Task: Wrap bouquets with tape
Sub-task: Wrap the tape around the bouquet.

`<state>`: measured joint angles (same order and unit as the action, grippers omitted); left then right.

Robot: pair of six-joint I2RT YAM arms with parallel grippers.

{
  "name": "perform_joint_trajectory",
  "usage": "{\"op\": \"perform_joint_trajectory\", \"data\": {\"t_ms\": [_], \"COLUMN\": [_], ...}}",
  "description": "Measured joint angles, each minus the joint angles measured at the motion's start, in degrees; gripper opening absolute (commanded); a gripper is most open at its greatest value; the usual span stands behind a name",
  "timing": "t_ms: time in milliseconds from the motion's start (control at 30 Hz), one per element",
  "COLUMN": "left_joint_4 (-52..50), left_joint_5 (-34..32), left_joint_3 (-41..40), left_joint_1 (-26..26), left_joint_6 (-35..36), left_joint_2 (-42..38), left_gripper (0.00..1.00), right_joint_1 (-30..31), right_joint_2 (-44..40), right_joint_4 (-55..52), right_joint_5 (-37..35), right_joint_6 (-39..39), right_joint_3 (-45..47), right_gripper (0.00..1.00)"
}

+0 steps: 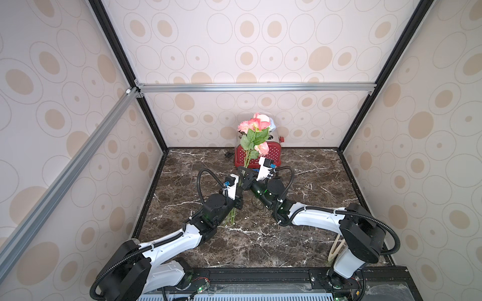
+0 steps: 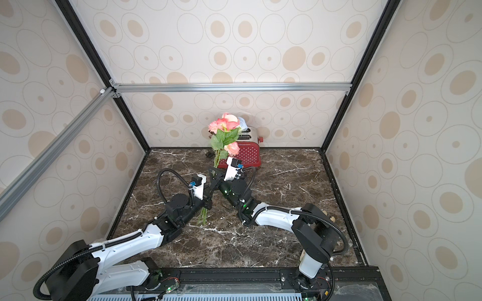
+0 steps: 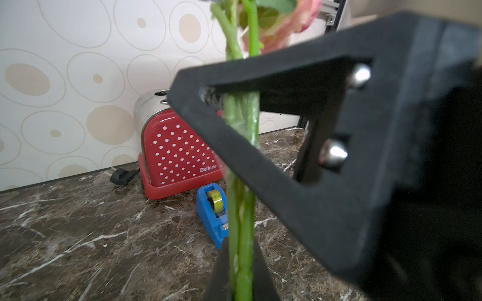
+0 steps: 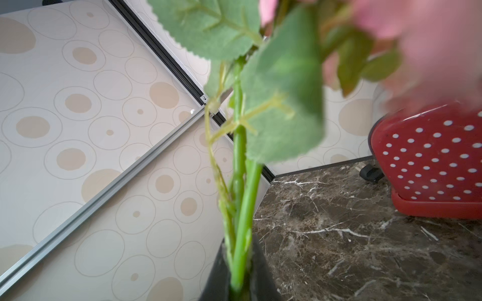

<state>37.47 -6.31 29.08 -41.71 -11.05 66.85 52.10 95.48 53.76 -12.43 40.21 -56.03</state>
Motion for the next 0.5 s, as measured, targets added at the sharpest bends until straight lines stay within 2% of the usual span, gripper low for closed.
{"op": "perform_joint_trajectory", "data": {"t_ms": [67, 167, 267, 367, 500], "left_joint_4": [-0.3, -0.4, -0.7, -0.5, 2.0], "left_joint_5": [-1.1, -1.6, 0.1, 5.1, 14.4], "left_joint_3": [0.0, 0.1, 0.1, 0.1, -0.2], "left_joint_1": [-0.2, -0.2, -0.1, 0.1, 0.8], "left_joint_6": [0.0, 0.0, -0.3, -0.7, -1.8], "left_joint_2": [0.0, -0.2, -0.7, -1.5, -3.5], "left_gripper": [0.3, 0.66, 0.86, 0.97, 0.99], "right_joint_1": [0.0, 0.0, -0.2, -1.2, -3.6], "right_joint_2": [0.0, -0.3, -2.6, -6.6, -12.2], "right_joint_4": [-0.4, -0.7, -0.5, 1.1, 3.7], "right_joint_5": [0.1, 1.0, 3.1, 6.9, 13.8], "right_joint_6": [-0.8, -2.2, -4.4, -5.7, -7.0], "right_joint_3": [0.0, 0.5, 3.3, 6.8, 11.1], "right_gripper": [0.0, 0.0, 0.0, 0.0, 0.0]}}
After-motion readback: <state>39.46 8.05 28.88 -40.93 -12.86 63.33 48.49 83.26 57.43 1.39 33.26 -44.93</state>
